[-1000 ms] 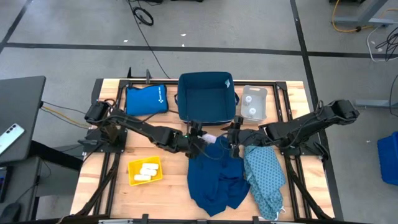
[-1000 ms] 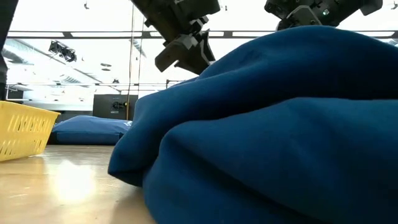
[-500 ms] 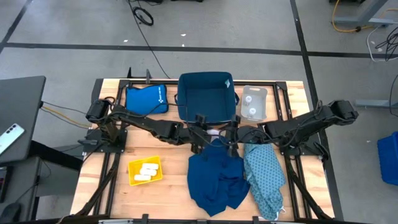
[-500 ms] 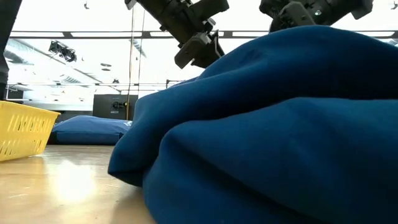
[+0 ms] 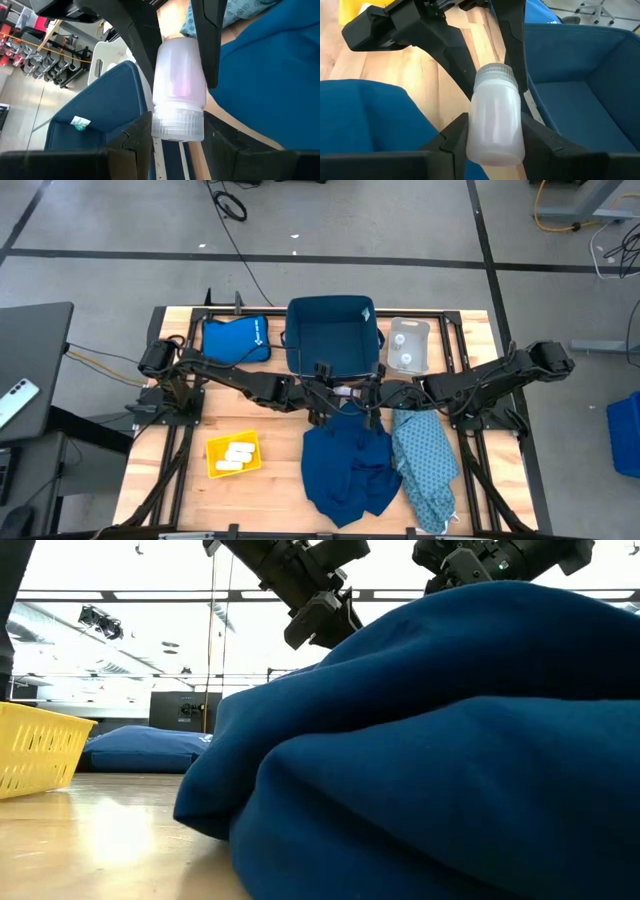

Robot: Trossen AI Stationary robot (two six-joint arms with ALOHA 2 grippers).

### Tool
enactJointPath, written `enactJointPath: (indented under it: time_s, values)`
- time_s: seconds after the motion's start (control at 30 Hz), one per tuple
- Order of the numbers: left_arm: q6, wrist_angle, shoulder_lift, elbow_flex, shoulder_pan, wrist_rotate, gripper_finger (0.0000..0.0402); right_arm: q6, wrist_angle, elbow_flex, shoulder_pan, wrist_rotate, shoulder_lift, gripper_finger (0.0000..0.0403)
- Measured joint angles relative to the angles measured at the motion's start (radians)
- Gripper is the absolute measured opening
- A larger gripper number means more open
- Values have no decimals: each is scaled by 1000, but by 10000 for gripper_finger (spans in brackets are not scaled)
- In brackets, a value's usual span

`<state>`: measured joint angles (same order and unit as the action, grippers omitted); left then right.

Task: Pick & Place Medicine items
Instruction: Put the transparent pill bottle into the white bin

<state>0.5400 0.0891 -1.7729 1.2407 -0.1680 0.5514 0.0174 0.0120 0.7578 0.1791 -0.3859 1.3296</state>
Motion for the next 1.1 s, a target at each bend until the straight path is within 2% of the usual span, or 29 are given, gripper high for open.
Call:
enactJointPath:
  time_s: [0.47,0.53,0.67,0.77,0.9,1.1]
  values:
    - [-37,4,0,0,-3,-4,142,14,0,0,0,-8,0,138]
    - [-78,5,2,0,-4,-5,182,16,-1,0,1,-18,0,138]
    - [-179,9,24,0,-4,-17,302,20,-4,2,3,-68,0,138]
    - [-227,-8,53,0,-7,-24,350,19,-4,2,4,-110,0,138]
    - [-238,-66,80,0,-10,-72,350,14,-28,1,9,-161,0,138]
    - [-209,-102,116,0,-7,-185,316,-36,-286,-102,38,-249,-3,138]
